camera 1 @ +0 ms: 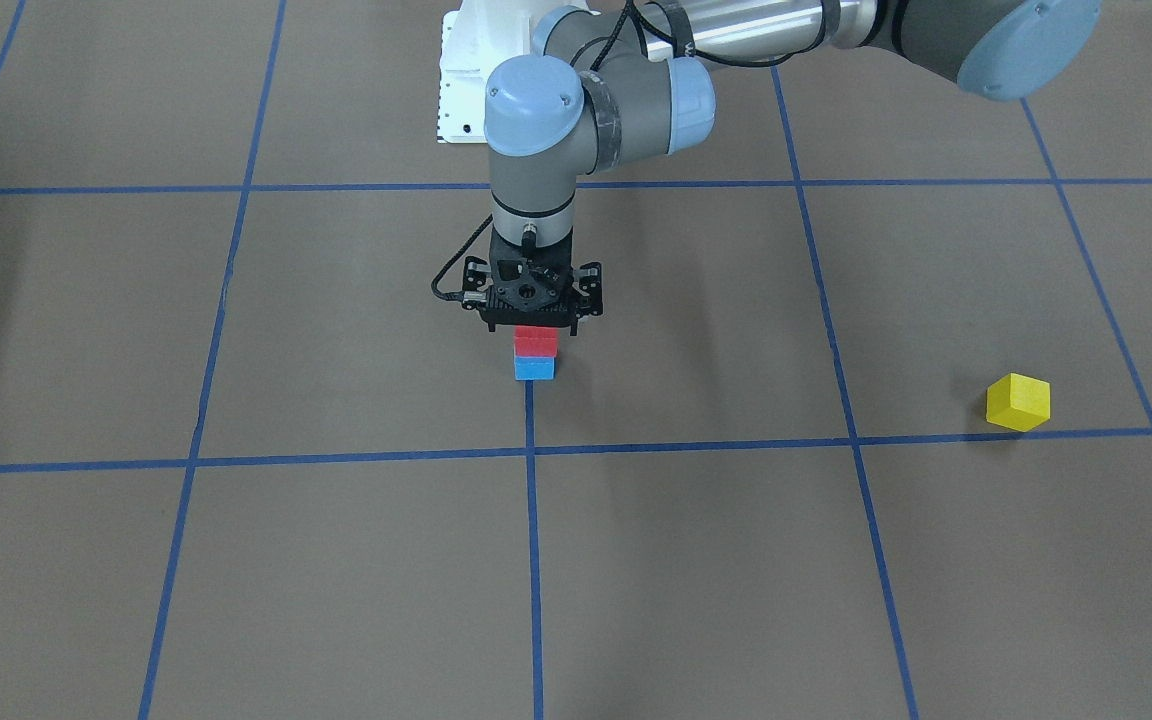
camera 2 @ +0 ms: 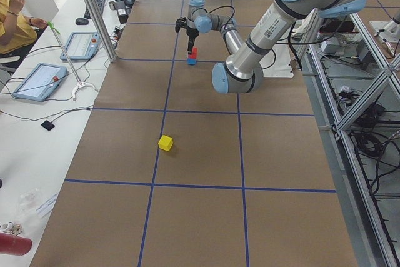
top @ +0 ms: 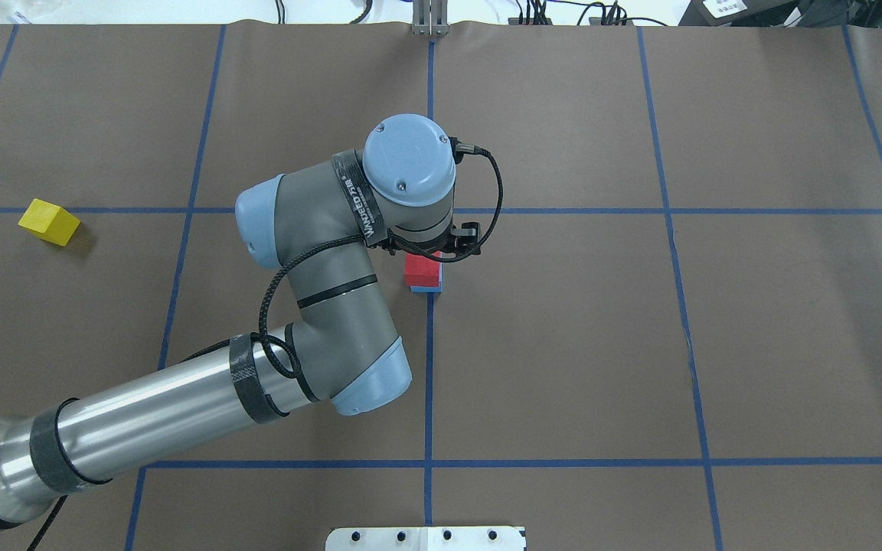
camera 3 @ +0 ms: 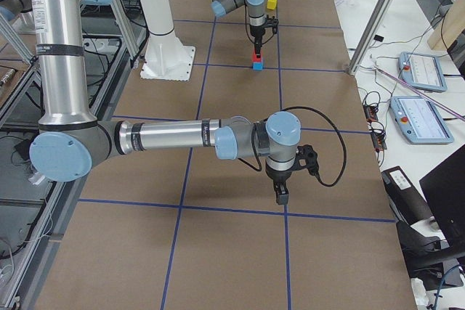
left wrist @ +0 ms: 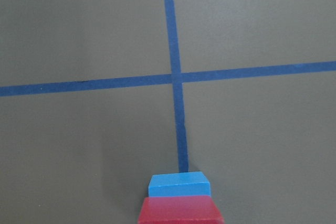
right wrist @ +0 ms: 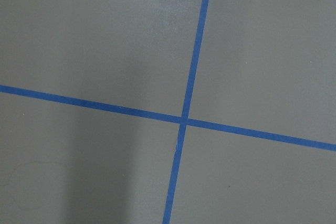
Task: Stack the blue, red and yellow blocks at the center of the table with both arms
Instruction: 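Open the left gripper and lift it away from the stack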
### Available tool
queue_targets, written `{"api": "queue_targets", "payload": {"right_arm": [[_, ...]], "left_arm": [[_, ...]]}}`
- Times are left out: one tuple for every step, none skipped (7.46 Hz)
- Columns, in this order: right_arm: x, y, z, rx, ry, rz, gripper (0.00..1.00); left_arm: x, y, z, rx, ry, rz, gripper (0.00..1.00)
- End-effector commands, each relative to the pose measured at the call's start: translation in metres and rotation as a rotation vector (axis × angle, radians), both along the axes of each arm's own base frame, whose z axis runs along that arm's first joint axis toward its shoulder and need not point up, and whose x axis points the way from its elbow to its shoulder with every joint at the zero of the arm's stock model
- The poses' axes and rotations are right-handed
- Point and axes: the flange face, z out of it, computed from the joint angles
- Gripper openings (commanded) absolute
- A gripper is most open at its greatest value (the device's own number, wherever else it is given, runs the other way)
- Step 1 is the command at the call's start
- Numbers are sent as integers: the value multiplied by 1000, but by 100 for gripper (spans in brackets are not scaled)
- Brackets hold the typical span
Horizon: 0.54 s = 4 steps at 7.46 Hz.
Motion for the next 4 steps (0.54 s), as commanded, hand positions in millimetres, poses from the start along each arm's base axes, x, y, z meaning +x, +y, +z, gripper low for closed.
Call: {"api": "queue_targets", "payload": {"right_arm": [[0,0,0,0,0,0,100],[0,0,0,0,0,0,100],[-1,-1,-1,2,0,-2,100],[0,-1,-1,2,0,0,100]], "left_arm": [[-82,-15,7,53,-17,48,100],[-150,-15,42,94,-18,85,100],[-221,-13,90,139,-34,128,100],[-277,-19,139,168,-70,175,100]]}}
